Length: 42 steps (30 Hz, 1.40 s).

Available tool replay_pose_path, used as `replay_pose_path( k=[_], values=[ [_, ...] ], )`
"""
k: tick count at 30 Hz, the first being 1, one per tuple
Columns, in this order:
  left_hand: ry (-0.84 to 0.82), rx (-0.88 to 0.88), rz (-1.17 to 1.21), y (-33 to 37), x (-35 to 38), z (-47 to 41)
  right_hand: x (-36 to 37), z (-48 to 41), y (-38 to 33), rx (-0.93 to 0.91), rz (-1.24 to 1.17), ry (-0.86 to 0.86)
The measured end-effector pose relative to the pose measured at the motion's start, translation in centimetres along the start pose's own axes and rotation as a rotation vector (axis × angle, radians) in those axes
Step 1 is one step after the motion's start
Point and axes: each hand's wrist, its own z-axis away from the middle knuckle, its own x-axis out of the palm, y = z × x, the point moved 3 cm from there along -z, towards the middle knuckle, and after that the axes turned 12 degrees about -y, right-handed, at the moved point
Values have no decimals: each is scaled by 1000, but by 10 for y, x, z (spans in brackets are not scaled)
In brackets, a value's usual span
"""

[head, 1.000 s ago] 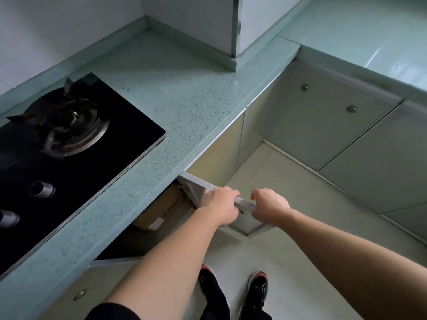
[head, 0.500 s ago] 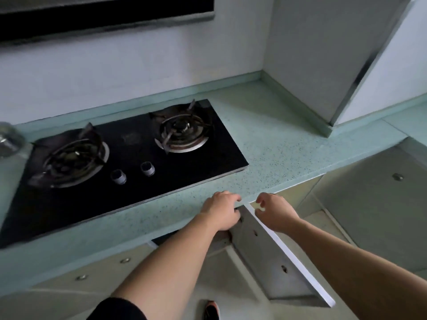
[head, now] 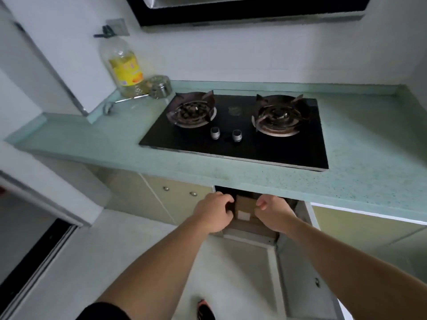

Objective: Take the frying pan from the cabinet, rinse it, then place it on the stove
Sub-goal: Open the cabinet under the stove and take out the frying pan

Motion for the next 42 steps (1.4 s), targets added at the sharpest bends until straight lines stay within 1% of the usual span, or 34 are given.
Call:
replay_pose_path(
  k=[4, 6, 12, 15, 20, 23, 28, 33, 38, 42],
  values=[
    [24, -97, 71, -43, 0, 20, 29, -15, -33, -51, 26, -64],
    [29, -134, 121, -63, 3, 22, 43, -23, -44, -46, 25, -86],
    [34, -178, 319, -117, 22, 9, 89, -51, -62, 51, -33, -102],
    [42, -204, 394, -135, 30, -2, 104, -65, -63, 109, -104, -93],
    [28, -221, 454, -142, 32, -20, 119, -95, -58, 168, -205, -93],
    [29, -228, 452, -140, 31, -35, 123, -122, -56, 189, -210, -122],
    [19, -298, 462, -145, 36, -61, 127, -172, -51, 225, -300, -156],
    [-14, -375, 532, -156, 56, -81, 143, -205, -48, 218, -281, -184],
    [-13, -451, 572, -168, 75, -87, 146, -224, -50, 143, -285, -183],
    [-26, -488, 596, -177, 84, -83, 146, -231, -50, 181, -326, -240]
  ],
)
